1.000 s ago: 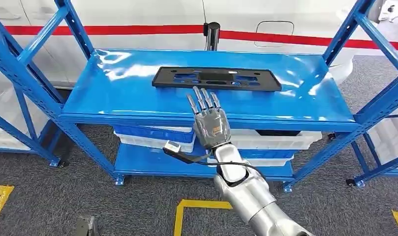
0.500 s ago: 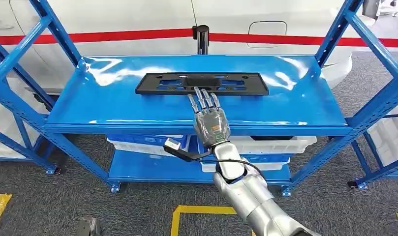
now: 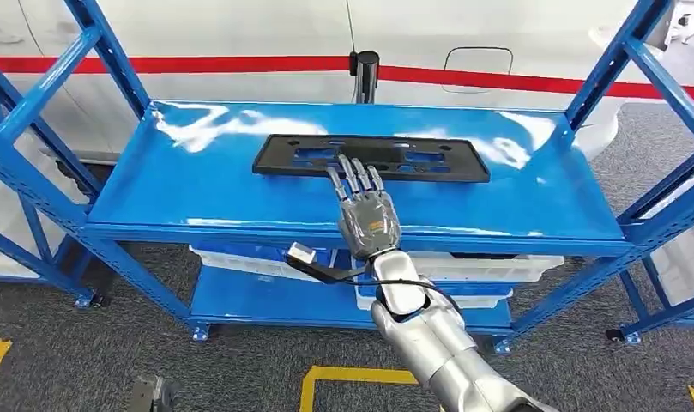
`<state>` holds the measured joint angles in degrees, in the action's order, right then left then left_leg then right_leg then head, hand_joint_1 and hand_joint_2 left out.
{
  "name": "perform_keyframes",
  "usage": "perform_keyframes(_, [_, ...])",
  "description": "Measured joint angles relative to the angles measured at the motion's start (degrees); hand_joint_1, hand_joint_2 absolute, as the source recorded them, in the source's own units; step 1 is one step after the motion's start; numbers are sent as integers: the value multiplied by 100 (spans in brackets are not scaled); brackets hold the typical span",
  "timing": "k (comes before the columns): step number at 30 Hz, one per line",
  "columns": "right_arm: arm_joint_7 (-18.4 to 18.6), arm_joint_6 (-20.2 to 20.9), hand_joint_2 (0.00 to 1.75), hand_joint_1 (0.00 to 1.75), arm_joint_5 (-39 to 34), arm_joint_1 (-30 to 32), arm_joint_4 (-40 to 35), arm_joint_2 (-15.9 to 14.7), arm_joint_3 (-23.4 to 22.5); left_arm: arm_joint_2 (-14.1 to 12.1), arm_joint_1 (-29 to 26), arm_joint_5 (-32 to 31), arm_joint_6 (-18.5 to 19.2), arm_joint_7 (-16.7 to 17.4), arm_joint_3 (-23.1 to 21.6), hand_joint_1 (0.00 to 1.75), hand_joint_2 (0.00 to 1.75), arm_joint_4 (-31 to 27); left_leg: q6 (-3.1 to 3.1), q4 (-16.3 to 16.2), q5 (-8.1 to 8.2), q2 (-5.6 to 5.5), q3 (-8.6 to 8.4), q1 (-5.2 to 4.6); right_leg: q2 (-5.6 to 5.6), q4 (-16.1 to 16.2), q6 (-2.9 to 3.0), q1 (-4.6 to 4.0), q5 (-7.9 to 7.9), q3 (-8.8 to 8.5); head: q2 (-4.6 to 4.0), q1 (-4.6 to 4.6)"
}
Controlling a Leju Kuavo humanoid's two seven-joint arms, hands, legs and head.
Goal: Take the parts from the cabinet and place them on the table.
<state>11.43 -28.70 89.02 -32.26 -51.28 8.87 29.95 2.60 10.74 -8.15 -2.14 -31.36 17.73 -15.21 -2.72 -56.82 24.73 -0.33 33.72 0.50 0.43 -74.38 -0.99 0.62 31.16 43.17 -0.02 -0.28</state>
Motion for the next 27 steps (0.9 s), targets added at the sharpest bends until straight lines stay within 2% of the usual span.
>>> perform_keyframes(1, [0, 2, 175, 0, 0, -2, 13, 2, -2, 0, -4, -13, 2, 2, 0, 0, 0, 0, 22, -5, 30, -11, -33, 3, -2, 370, -71, 17, -211, -140, 0, 7])
perform_keyframes(3, [0, 0, 175, 0, 0, -6, 22, 7, -2, 0, -1, -35, 4, 0, 0, 0, 0, 0, 91, -13, 106, -18, -113, 7, -45, 1396, -184, 76, -673, -589, 0, 9])
perform_keyframes(4, [-2, 2, 175, 0, 0, -18, 31, 13, -2, -2, 6, -44, 9, -15, 2, 0, 0, 0, 139, -54, 156, -17, -114, -45, -59, 1598, -159, 53, -709, -724, 0, 20])
perform_keyframes(5, [-11, 2, 175, 0, 0, -15, 35, 22, -2, -2, 6, -53, 13, -40, 7, 0, 0, 0, 162, -58, 192, -16, -116, -40, -31, 1608, -56, 81, -718, -727, 0, 0])
perform_keyframes(7, [-13, 0, 175, 0, -2, -23, 46, 24, -5, -2, 8, -68, 20, -66, 31, 0, 0, 0, 217, -48, 223, -12, -147, 9, -28, 1599, 33, 28, -680, -728, 0, -11])
perform_keyframes(8, [-13, 0, 175, 0, -2, -40, 46, 28, -4, -2, 15, -77, 20, -81, 42, 0, 0, 0, 258, -54, 255, -9, -157, 28, -18, 1612, 89, 35, -676, -751, 0, -11])
perform_keyframes(9, [-13, -7, 175, 0, 0, -47, 46, 55, -7, 0, 14, -85, 20, -92, 53, 0, 0, -7, 293, -124, 301, 1, -138, 66, -5, 1629, 132, 81, -674, -793, 0, -9])
perform_keyframes(10, [-15, -15, 175, 0, 2, -61, 46, 68, -7, 4, 21, -103, 28, -107, 63, 0, 0, -7, 317, -344, 400, 14, -44, 66, -1, 1629, 188, 72, -643, -824, 0, -37])
perform_keyframes(12, [-22, -31, 175, 0, 11, -68, 50, 98, -7, 4, 24, -103, 24, -118, 101, 0, 0, -7, 360, -1239, 756, 15, 432, 70, 0, 1629, 246, 55, -602, -873, 0, -42])
perform_keyframes(13, [-22, -31, 175, 0, 13, -60, 57, 98, -7, 2, 15, -103, 22, -120, 111, 0, 0, -7, 376, -1658, 869, 15, 699, 70, 1, 1628, 269, 43, -584, -888, 0, -48])
perform_keyframes(14, [-22, -31, 175, 0, 18, -49, 68, 98, -5, 2, 7, -103, 22, -120, 127, 0, 0, -7, 378, -1909, 860, 15, 915, 72, 5, 1628, 271, 33, -557, -914, 0, -44])
perform_keyframes(15, [-22, -31, 175, 0, 18, -42, 74, 98, -7, 4, 3, -103, 22, -122, 135, 0, 0, -7, 369, -1842, 704, 15, 964, 72, 12, 1627, 268, 28, -529, -948, 0, -44])
perform_keyframes(16, [-22, -31, 175, 0, 20, -42, 74, 101, -5, 4, 3, -107, 22, -122, 140, 0, 0, -7, 354, -1522, 433, 15, 878, 72, 19, 1627, 265, 26, -502, -996, 0, -46])
perform_keyframes(18, [-22, -31, 175, 0, 20, -54, 74, 116, -7, -2, 7, -112, 22, -127, 140, 0, 0, -7, 291, -549, -152, 16, 479, 64, 27, 1629, 235, 25, -433, -1103, 0, -46])
perform_keyframes(19, [-22, -33, 175, 0, 24, -64, 74, 120, -7, -2, 10, -112, 22, -129, 142, 0, 0, -7, 254, -230, -203, 11, 331, 52, 28, 1635, 209, 16, -406, -1129, 0, -44])
perform_keyframes(20, [-22, -40, 175, 0, 33, -73, 74, 125, -7, -4, 23, -114, 22, -136, 142, 0, 0, -7, 233, -116, -117, 14, 249, 7, 37, 1629, 170, -40, -380, -1117, 0, -41])
perform_keyframes(23, [-22, -46, 175, 0, 37, -69, 74, 129, -4, -4, 25, -120, 17, -144, 146, 0, 0, -7, 151, -117, -86, 6, 230, -34, 30, 1684, 83, -9, -356, -1138, 0, -46])
perform_keyframes(24, [-22, -48, 175, 0, 37, -67, 72, 147, -4, -2, 20, -120, 17, -144, 146, 0, 0, -15, 101, -18, -124, 11, 141, 14, 17, 1669, 56, -24, -332, -1117, 0, -41])
perform_keyframes(25, [-15, -50, 175, 0, 37, -73, 72, 138, -4, 4, 22, -120, 17, -151, 146, 0, 0, -15, 89, 14, -124, 14, 93, 13, 1, 1535, 54, -9, -278, -1084, 0, -28])
perform_keyframes(26, [-4, -53, 175, 0, 53, -91, 72, 138, 0, 7, 30, -125, 17, -153, 149, 0, 0, -15, 48, 16, -102, 18, 77, 13, 2, 1188, 72, -9, -148, -903, 0, -24])
perform_keyframes(27, [11, -51, 175, 0, 59, -85, 77, 129, 2, 7, 30, -136, 20, -153, 153, 0, 0, -15, 26, 15, -86, 17, 58, 7, 2, 715, 90, -7, 0, -627, 0, -20])
